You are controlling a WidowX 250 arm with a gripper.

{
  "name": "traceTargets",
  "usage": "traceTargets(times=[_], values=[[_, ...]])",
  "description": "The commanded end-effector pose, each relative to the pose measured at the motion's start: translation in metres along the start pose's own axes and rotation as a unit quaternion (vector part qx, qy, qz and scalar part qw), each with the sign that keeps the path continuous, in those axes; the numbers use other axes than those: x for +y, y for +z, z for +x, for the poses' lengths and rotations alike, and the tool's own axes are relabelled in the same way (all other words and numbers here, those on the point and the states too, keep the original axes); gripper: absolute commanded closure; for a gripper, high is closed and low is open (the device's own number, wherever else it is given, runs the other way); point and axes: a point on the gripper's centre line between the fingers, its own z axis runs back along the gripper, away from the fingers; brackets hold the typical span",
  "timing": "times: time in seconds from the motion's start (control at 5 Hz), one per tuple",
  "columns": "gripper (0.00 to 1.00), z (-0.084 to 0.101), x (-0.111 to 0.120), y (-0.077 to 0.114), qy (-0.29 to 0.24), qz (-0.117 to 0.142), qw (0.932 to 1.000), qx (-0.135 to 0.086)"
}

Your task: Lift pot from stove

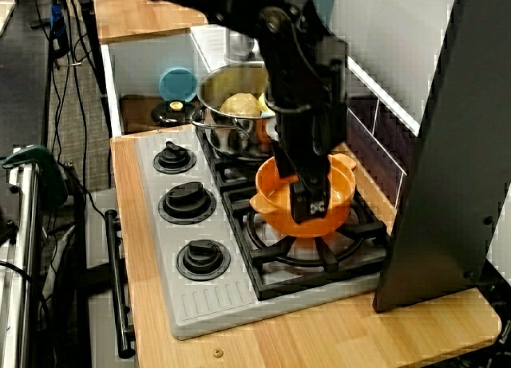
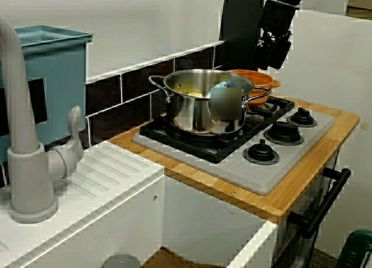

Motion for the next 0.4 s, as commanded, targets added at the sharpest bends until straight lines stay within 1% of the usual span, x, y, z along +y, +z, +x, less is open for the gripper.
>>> traceTargets(times=[0.0,0.2], values=[[0.00,0.043,-0.011,-0.003,0.014,-0.005,0.9999,-0.008],[0.00,0.049,-0.014,-0.014,0.012,0.003,0.9999,-0.002]])
